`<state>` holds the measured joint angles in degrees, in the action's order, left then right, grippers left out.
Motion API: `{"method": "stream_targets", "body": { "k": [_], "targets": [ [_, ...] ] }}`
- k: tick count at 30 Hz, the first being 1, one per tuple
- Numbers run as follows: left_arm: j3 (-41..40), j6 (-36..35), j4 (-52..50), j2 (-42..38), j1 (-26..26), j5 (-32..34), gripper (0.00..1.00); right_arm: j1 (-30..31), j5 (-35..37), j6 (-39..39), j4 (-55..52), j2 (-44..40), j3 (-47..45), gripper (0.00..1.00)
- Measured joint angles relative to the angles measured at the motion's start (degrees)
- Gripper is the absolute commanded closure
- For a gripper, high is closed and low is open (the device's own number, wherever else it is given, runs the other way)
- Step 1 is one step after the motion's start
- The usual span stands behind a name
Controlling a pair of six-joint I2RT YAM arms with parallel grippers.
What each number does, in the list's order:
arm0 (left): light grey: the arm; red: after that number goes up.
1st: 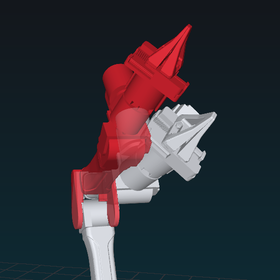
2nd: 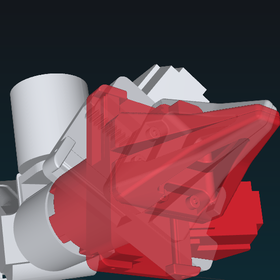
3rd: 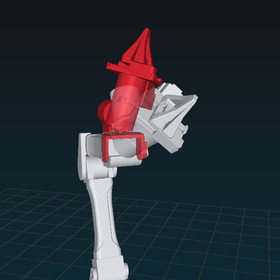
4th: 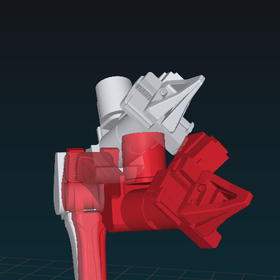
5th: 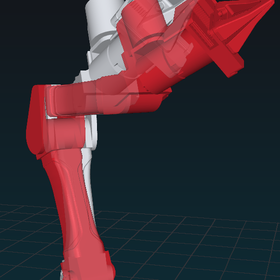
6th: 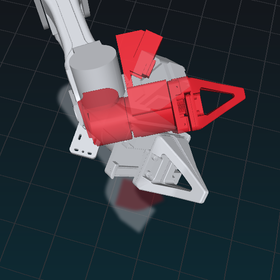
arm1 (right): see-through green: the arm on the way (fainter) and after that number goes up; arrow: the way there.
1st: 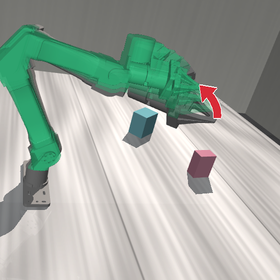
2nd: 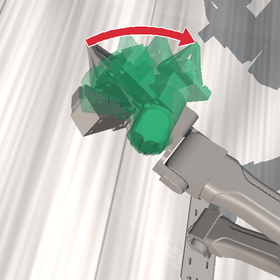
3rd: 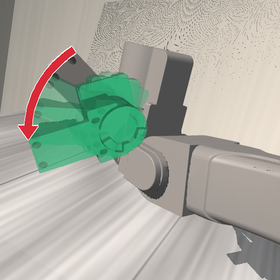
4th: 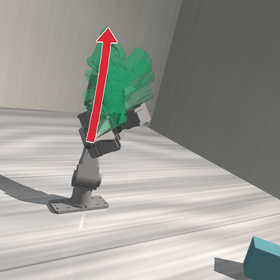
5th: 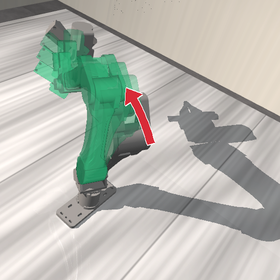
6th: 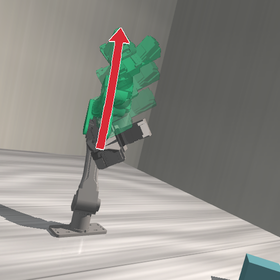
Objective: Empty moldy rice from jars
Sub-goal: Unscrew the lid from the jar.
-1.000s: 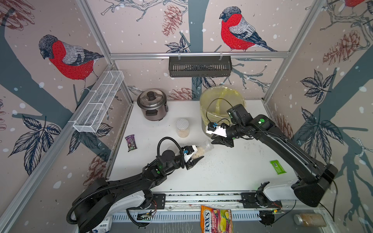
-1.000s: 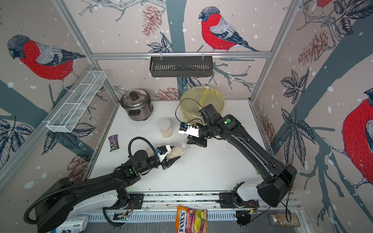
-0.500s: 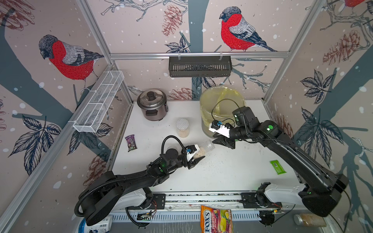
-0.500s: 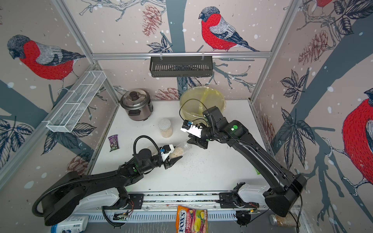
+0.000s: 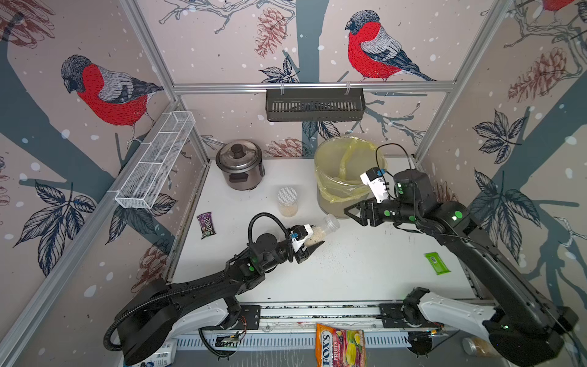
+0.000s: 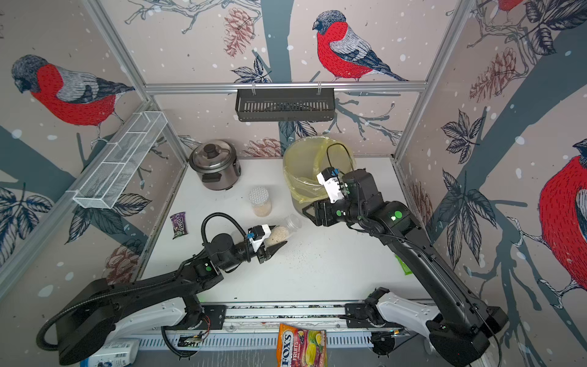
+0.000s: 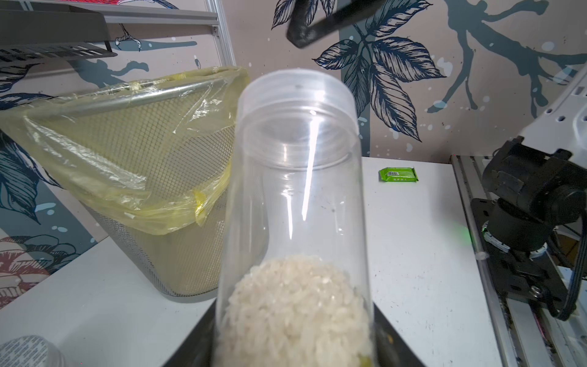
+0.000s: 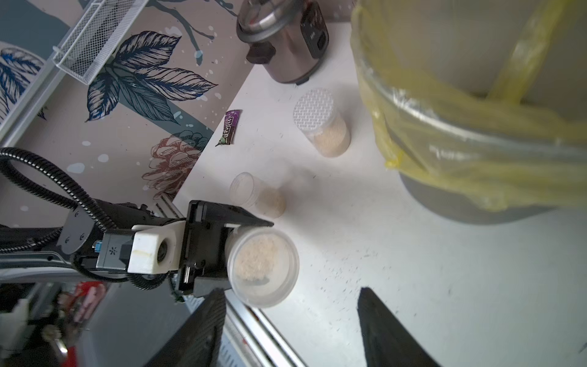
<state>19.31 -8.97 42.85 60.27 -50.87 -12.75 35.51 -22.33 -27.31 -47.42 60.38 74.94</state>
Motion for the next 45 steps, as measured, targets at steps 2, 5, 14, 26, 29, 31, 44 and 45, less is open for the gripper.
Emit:
{"method": "stream_targets", "body": {
  "k": [2,5,14,26,29,31,44,45],
  "targets": [
    [0.0,0.0,0.0,0.2,-0.4,1.0,1.0,-0.1,-0.3,-6.7,1.2,-3.3,-4.0,0.03],
    [-0.2,-0.1,0.1,0.3,-1.1,1.4,1.0,-0.2,-0.3,-13.9,3.1,-5.8,-7.1,0.0],
    [-3.5,-1.9,-0.1,-4.7,-1.6,2.3,1.0,4.0,0.0,-26.0,9.8,-8.5,-14.0,0.0],
    [-5.8,-2.6,-0.2,-6.0,-1.9,2.3,1.0,10.2,-1.0,-28.2,14.1,-0.7,-11.5,0.06],
    [-5.8,-2.9,-0.2,-6.2,-1.9,2.3,1.0,10.6,-1.3,-28.2,13.9,-0.2,-10.9,0.12],
    [-5.8,-2.9,-0.2,-6.3,-1.9,2.3,1.0,10.6,-1.3,-28.2,13.6,0.1,-10.7,0.13],
    [-6.6,-3.5,-0.3,-10.0,-2.1,2.2,1.0,11.3,-2.2,-26.6,12.7,2.1,-9.7,0.21],
    [-6.8,-3.5,-0.4,-10.4,-2.1,2.2,1.0,11.4,-2.3,-26.6,12.5,2.3,-9.7,0.21]
  ]
}}
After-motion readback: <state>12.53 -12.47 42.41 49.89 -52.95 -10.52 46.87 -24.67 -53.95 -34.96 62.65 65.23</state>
